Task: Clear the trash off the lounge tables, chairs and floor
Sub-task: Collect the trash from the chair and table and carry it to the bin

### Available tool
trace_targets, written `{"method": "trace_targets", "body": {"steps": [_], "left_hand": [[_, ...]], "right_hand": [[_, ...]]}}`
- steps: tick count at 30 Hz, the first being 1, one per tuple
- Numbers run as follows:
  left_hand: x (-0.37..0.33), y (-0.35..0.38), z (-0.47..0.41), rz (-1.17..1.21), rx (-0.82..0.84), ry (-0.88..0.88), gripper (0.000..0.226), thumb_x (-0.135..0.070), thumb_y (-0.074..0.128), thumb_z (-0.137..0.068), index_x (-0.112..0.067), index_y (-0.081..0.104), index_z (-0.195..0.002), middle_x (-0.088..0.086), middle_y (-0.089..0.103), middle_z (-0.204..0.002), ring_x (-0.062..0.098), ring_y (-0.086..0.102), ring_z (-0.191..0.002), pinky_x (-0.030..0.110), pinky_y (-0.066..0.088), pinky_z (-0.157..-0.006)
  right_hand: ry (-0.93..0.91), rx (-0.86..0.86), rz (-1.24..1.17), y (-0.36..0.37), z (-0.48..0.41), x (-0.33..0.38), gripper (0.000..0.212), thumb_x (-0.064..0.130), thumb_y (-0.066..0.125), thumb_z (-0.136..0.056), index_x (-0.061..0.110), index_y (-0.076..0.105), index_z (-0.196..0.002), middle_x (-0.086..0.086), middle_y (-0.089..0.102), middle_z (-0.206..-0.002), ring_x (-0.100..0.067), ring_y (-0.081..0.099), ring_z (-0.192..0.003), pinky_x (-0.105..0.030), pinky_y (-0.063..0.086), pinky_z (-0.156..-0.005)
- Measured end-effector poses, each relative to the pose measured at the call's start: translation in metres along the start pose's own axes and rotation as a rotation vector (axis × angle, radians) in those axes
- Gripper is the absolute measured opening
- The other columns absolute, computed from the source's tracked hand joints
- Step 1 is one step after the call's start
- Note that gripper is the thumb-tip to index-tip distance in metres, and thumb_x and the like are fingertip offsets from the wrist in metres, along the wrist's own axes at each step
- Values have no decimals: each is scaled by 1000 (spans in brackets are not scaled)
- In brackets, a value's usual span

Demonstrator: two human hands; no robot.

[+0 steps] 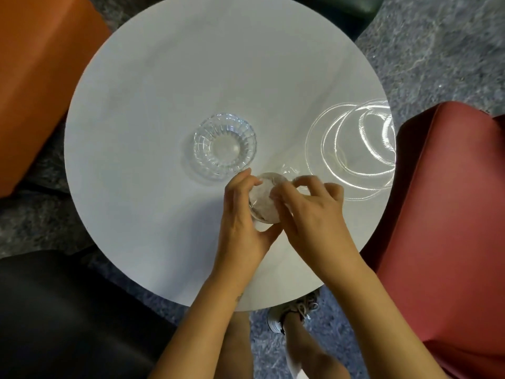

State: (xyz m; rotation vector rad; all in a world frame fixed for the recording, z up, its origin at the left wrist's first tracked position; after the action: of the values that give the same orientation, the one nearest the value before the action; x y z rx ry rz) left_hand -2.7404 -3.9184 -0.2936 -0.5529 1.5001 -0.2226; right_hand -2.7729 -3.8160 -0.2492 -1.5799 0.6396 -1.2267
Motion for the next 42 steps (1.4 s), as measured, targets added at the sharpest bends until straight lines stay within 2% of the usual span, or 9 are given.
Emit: {"method": "trace_targets", "body": {"steps": [4, 9, 15, 17, 20, 25, 31, 38, 42], "left_hand": [[-3, -2, 4, -152, -17, 32, 61, -18, 86, -60, -22, 55, -113, 10, 47, -133, 19, 47, -121, 9, 43, -86], [-1, -6, 7, -247, -7, -41, 42, -26, 84, -64, -16, 70, -102, 9, 52, -129, 29, 47, -119, 39, 51, -83], [0, -6, 6, -269, 64, -79, 43, -29, 83, -65, -18, 70, -105, 9, 51, -130, 29, 44, -122, 49, 52, -83], [-1, -7, 6, -248, 33, -82, 53, -23, 85, -61, -17, 62, -108, 10, 50, -130, 29, 48, -119, 49, 54, -79], [-3, -10, 5, -217, -13, -63, 64, -19, 85, -59, -21, 47, -110, 11, 46, -130, 30, 53, -114, 44, 56, -73], [0, -8, 8, -346, 93, -56, 43, -18, 84, -62, -15, 68, -102, 14, 51, -130, 36, 50, -116, 49, 52, -81], [-1, -10, 1, -507, 171, -39, 29, -34, 65, -72, -18, 70, -96, 15, 51, -133, 38, 40, -129, 47, 39, -95], [1, -5, 7, -215, 97, -113, 54, -6, 76, -67, -12, 56, -117, 13, 47, -133, 23, 47, -118, 36, 48, -88], [9, -2, 5, 74, 85, -284, 84, -5, 77, -68, -36, 33, -132, 4, 51, -133, 14, 50, -118, 21, 45, -93]], "right_hand": [[-7, -45, -59, 5, 1, -1, 37, -14, 71, -59, 11, 60, -84, 2, 65, -78, -25, 54, -89, -31, 29, -74], [95, -165, -364, 0, -2, -2, 36, 4, 60, -75, 19, 45, -105, -2, 37, -113, -15, 50, -84, -11, 45, -71], [106, -169, -8, -2, 3, -2, 11, 11, 73, -72, 14, 70, -82, 3, 69, -87, -27, 53, -99, -27, 16, -73], [93, -138, 37, -2, 5, 1, 6, 16, 66, -78, 17, 71, -77, 8, 71, -81, -33, 58, -104, -33, 21, -81], [136, 62, 45, 8, 4, 0, 35, 31, 40, -90, 19, 71, -79, 10, 71, -85, -33, 44, -127, -41, 11, -102], [78, 358, 197, 26, -8, 3, 77, 46, -9, -81, 33, 65, -99, 15, 64, -112, -20, 12, -142, -43, -15, -107], [46, -35, 82, -4, 5, 6, 26, 30, 45, -85, 21, 70, -83, 9, 70, -91, -29, 55, -114, -43, 18, -101], [131, 158, 170, 18, 6, 9, 46, 31, 27, -88, 18, 66, -69, 7, 70, -81, -30, 50, -122, -47, 10, -105], [165, 298, 230, 34, -8, 3, 64, 37, 6, -86, 18, 66, -83, 5, 69, -98, -26, 36, -130, -46, -4, -105]]}}
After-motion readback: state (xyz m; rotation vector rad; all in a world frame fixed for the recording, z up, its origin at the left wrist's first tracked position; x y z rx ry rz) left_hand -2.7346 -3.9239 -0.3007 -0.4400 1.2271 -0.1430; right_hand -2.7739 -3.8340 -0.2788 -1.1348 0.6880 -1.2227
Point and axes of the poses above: each hand's wrist, its own z-axis away from the middle knuckle, its own y-axis out of the palm, x = y × z, the point moved 5 cm from there along -z, towards the middle knuckle
